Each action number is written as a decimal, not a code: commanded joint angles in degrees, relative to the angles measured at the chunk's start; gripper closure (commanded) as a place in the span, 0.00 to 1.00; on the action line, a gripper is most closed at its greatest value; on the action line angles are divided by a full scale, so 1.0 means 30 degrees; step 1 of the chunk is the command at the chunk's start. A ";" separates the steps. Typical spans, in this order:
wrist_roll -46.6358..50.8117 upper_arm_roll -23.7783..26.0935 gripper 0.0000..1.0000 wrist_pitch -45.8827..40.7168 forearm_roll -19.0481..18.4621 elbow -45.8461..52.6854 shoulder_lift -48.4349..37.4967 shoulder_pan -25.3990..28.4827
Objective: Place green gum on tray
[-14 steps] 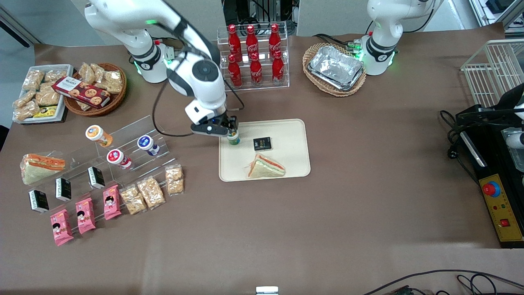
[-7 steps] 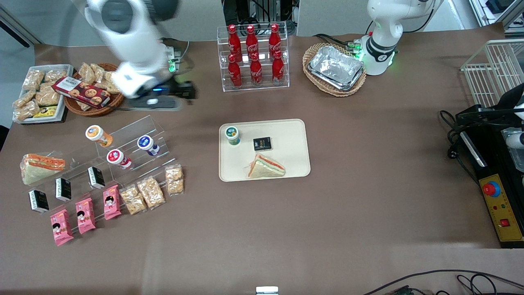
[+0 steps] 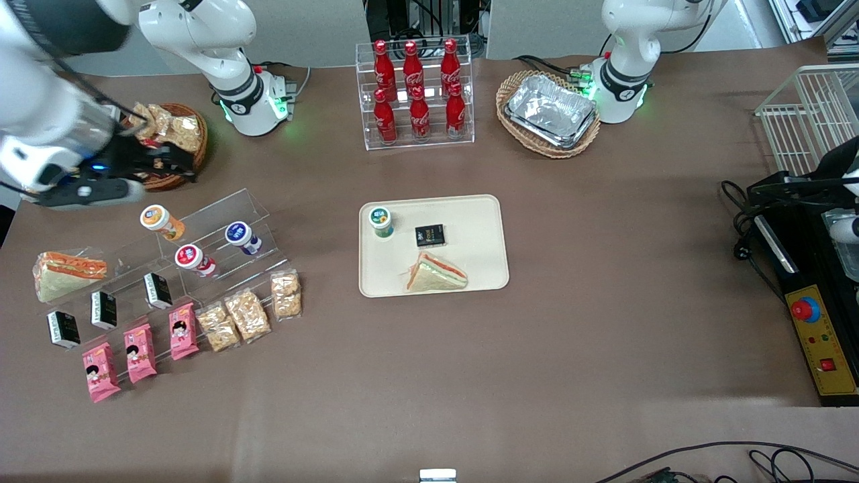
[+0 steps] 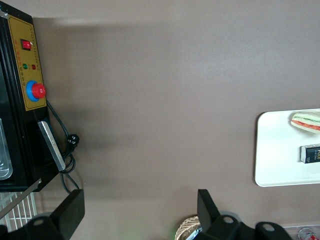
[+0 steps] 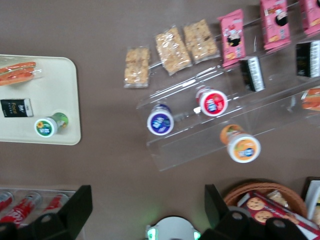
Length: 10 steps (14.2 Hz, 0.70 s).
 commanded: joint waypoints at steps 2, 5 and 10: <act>-0.1484 -0.1717 0.00 -0.1008 -0.0842 0.2468 0.1673 0.0045; -0.2981 -0.2452 0.00 -0.1244 -0.0842 0.3844 0.2932 0.0045; -0.2953 -0.3330 0.00 -0.1713 -0.0814 0.4904 0.3728 -0.0014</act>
